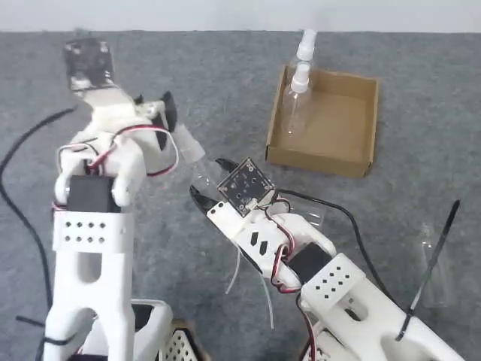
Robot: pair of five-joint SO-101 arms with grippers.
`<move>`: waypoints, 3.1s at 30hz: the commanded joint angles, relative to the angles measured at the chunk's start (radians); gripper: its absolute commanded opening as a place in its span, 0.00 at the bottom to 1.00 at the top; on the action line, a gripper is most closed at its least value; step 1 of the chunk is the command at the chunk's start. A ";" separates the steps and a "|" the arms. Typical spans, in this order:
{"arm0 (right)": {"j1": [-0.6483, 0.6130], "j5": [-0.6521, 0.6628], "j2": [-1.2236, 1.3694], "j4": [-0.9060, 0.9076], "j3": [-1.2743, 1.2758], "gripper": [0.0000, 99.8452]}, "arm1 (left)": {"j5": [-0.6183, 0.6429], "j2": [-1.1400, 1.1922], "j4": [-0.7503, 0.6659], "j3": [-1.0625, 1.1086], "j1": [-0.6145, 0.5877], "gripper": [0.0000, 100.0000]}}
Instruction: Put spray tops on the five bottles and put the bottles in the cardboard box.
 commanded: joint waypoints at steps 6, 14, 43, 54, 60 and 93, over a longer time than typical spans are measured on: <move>0.012 -0.011 -0.047 -0.012 -0.026 0.01 | -0.023 -0.110 0.172 -0.010 0.127 0.15; 0.015 -0.011 -0.045 -0.012 -0.026 0.01 | -0.041 -0.124 0.181 -0.059 0.137 0.15; 0.099 -0.114 0.456 0.547 -0.914 0.01 | -0.077 -0.937 -0.034 0.799 0.193 0.38; 0.044 -0.112 0.231 0.690 -0.836 0.01 | -0.080 -0.937 -0.054 0.822 0.193 0.38; 0.056 -0.110 0.183 0.691 -0.781 0.01 | -0.080 -0.937 -0.052 0.822 0.193 0.38; 0.654 -0.014 0.251 0.791 -1.000 0.01 | -0.078 -0.945 -0.043 0.823 0.193 0.38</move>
